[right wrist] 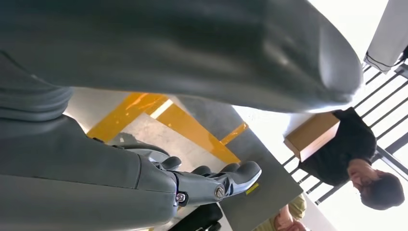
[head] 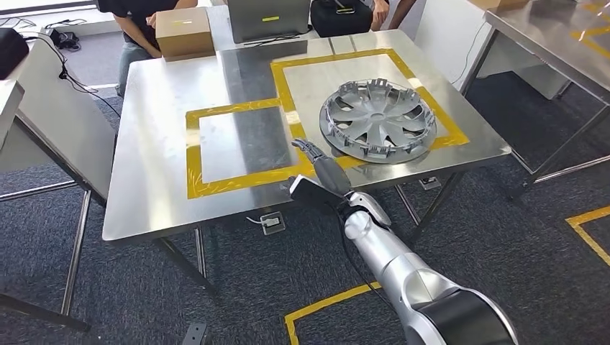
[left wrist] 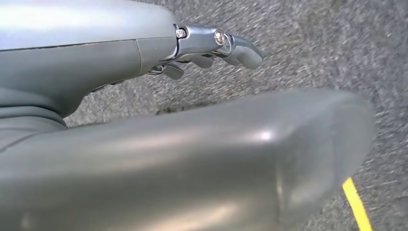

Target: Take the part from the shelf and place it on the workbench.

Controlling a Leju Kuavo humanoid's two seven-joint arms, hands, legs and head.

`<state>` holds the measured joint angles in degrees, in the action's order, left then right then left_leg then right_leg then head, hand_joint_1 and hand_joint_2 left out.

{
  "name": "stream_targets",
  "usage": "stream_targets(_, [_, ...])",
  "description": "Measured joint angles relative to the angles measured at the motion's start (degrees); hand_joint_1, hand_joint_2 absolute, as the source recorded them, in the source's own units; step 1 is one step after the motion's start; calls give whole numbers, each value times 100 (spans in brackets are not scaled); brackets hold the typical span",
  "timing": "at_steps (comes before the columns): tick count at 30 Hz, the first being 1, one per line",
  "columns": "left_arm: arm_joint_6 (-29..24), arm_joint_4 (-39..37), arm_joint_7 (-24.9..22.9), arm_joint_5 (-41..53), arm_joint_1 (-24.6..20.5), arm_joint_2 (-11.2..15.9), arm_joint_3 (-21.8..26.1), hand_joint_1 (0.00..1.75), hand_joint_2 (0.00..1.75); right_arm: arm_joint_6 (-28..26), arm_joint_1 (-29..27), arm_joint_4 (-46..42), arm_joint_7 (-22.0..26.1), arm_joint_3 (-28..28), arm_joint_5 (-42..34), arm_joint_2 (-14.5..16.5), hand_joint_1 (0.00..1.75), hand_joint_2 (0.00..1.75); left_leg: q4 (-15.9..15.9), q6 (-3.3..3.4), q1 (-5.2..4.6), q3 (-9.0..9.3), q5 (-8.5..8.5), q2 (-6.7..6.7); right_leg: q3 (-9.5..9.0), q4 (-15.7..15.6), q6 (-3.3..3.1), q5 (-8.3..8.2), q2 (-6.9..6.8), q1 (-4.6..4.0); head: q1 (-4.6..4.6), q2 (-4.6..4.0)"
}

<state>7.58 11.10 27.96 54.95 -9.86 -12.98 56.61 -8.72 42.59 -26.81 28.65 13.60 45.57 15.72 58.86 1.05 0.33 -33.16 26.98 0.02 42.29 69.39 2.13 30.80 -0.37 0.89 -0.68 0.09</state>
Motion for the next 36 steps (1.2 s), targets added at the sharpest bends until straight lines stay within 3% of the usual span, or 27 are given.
stream_targets(1, [1,0,0,-1,1,-1,0,0,0,-1,-5,4,-10,8,3,-12,0,0,6,5,-2,-84,-61,-2,68,325,13,162,3,-1,-9,0])
stream_targets(2, [1,0,0,-1,3,-1,0,0,0,-2,-12,9,-19,20,6,-23,0,0,15,5,-3,-168,-120,-3,73,533,22,215,4,-1,-12,0])
stream_targets(3, [1,0,0,-2,4,-1,0,0,0,-4,-18,15,-26,35,9,-33,0,0,26,-2,-4,-251,-175,-5,-19,547,22,151,5,-1,-16,0])
stream_targets(5, [1,-1,0,-2,3,-2,0,0,0,-17,-20,21,-34,58,14,-46,0,0,54,-30,-3,-392,-273,-10,-482,18,-3,-99,10,-1,-27,0])
stream_targets(7, [1,-2,-1,-2,0,-5,0,0,0,-34,-7,21,-33,66,15,-49,0,0,73,-82,-9,-491,-363,-14,-959,-675,-57,-135,35,-25,-32,0])
stream_targets(8, [1,-2,-1,-2,-1,-6,0,0,0,-40,2,22,-32,70,15,-54,0,0,75,-116,-10,-513,-405,-16,-1074,-881,-92,-99,47,-40,-35,0])
stream_targets(11, [5,-2,-1,-8,3,-8,0,0,0,-41,22,24,-34,84,15,-73,0,0,28,-230,1,-530,-533,-30,-1047,-990,-219,-179,42,-58,-46,0])
stream_targets(13, [6,-4,1,-13,12,-5,1,0,0,-40,38,24,-56,92,16,-73,0,0,179,-297,6,-622,-323,-36,-961,-1045,-305,-325,21,-31,-27,0])
stream_targets(16, [5,-7,4,-13,11,-3,2,0,0,-56,46,30,-97,96,15,-75,0,0,1155,-379,25,-894,491,-30,-728,-1069,-346,-535,3,-20,26,0])
stream_targets(17, [5,-7,3,-13,10,-2,2,0,0,-65,42,38,-101,96,13,-77,0,0,1475,-398,30,-934,621,-29,-640,-1066,-342,-601,-4,-20,33,0])
stream_targets(18, [6,-7,2,-13,9,-2,2,0,0,-72,37,46,-102,96,10,-79,0,0,1642,-408,33,-894,608,-29,-556,-1063,-334,-665,-13,-20,38,0])
stream_targets(19, [6,-6,1,-13,8,-2,2,0,0,-81,34,52,-101,96,7,-83,0,0,1621,-412,38,-761,488,-28,-470,-1059,-322,-731,-20,-19,42,0])
stream_targets(21, [5,-5,-2,-12,1,-1,2,0,0,-95,35,56,-95,96,-3,-95,0,0,1033,-403,46,-217,277,-21,-325,-1043,-276,-855,-30,-16,46,0])
stream_targets(23, [5,-4,-8,-13,-10,-2,2,0,0,-107,41,56,-87,96,-14,-107,0,0,267,-338,24,324,363,-23,-248,-1031,-207,-964,-37,-22,45,0])
stream_targets(24, [5,-4,-13,-13,-13,-2,2,0,0,-112,45,56,-84,96,-17,-110,0,0,56,-289,8,445,439,-29,-240,-1039,-169,-1016,-39,-27,44,0])
stream_targets(26, [5,-5,-19,-13,-6,-2,2,0,0,-119,46,57,-82,96,-19,-120,0,0,-20,-165,-14,425,397,-34,-234,-1081,-90,-1112,-39,-17,37,0])
stream_targets(27, [4,-5,-21,-13,-3,-1,3,0,0,-122,45,59,-83,96,-19,-126,0,0,-29,-105,-12,390,344,-28,-203,-1060,-54,-1071,-32,-7,35,0])
stream_targets(29, [1,-6,-20,-13,2,-1,4,0,0,-128,41,62,-86,96,-19,-146,0,0,-45,-8,0,268,200,-14,-58,-731,-2,-676,-16,8,16,0])
stream_targets(31, [-2,-6,-19,-10,3,-1,4,0,0,-139,40,65,-87,96,-25,-162,0,0,-34,30,-9,106,66,-12,149,-10,28,-120,-3,7,-7,0])
stream_targets(32, [-2,-6,-19,-7,4,-1,4,0,0,-143,35,71,-87,96,-31,-171,0,0,-23,36,-15,20,5,-12,213,333,36,25,1,6,-12,0])
stream_targets(33, [-2,-7,-20,-2,6,-1,4,0,0,-145,29,78,-86,96,-38,-179,0,0,-9,37,-20,-68,-51,-13,203,540,36,46,4,4,-14,0])
stream_targets(34, [-2,-7,-21,2,6,-1,4,0,0,-145,24,86,-84,96,-45,-188,0,0,8,33,-25,-152,-103,-14,98,556,25,-34,6,2,-17,0])
stream_targets(36, [-2,-7,-22,4,4,-2,4,0,0,-145,28,95,-77,96,-51,-198,0,0,38,10,-32,-289,-196,-16,-416,-15,-35,-242,17,-15,-28,0])
